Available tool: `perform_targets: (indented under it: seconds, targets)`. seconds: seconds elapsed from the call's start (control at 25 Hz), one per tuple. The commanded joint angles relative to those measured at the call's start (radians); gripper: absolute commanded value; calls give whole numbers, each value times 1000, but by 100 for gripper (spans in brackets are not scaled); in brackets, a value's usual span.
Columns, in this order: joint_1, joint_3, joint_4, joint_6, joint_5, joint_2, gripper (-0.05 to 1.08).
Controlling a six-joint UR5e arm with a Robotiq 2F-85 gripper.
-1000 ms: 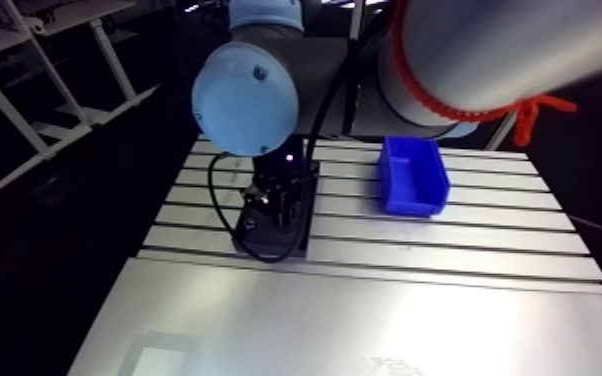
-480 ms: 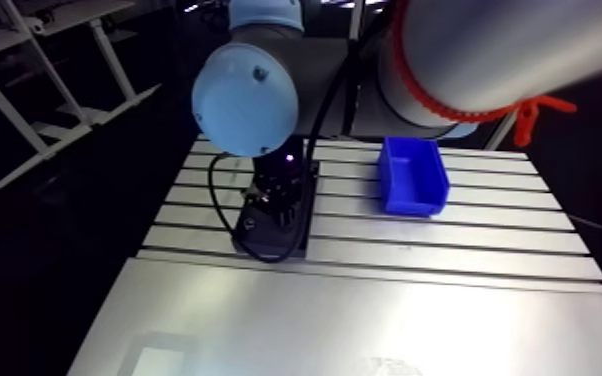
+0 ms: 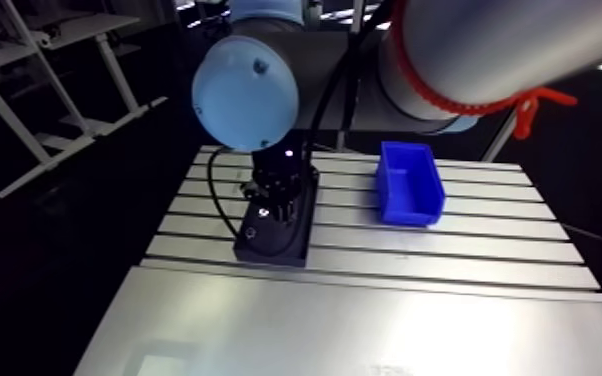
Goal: Pick up the M10 bolt from the tray and put it into the blue bin.
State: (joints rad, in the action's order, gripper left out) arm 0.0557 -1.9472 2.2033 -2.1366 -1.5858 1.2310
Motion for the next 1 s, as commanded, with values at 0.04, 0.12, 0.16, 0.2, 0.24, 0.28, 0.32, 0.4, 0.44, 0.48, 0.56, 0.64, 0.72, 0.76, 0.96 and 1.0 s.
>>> perform_targets:
  seconds: [0.04, 0.12, 0.16, 0.2, 0.24, 0.28, 0.32, 0.4, 0.44, 0.48, 0.56, 0.64, 0.72, 0.76, 0.96, 1.0]
  targets:
    - [3, 27, -39, 0, 2, 64, 106]
    - [1, 43, -73, -1, 2, 87, 107]
    - [0, 53, -86, -1, 2, 94, 107]
    - [0, 63, -99, -3, 1, 100, 107]
    - [0, 78, -118, -7, 1, 109, 107]
    - [0, 90, -139, -13, -1, 117, 107]
    - [0, 104, -159, -16, -1, 127, 107]
    - [-2, 119, -187, -24, 1, 144, 107]
    - [-2, 135, -202, -38, 1, 153, 107]
    - [-3, 142, -213, -58, 2, 158, 107]
    - [-14, 167, -236, -90, 1, 166, 107]
    - [-30, 207, -276, -130, 2, 166, 107]
    - [-39, 245, -310, -199, 4, 166, 107]
    - [-50, 265, -328, -234, 4, 166, 107]
    - [-79, 357, -461, -458, 10, 166, 107]
    - [-91, 371, -483, -504, 10, 166, 107]
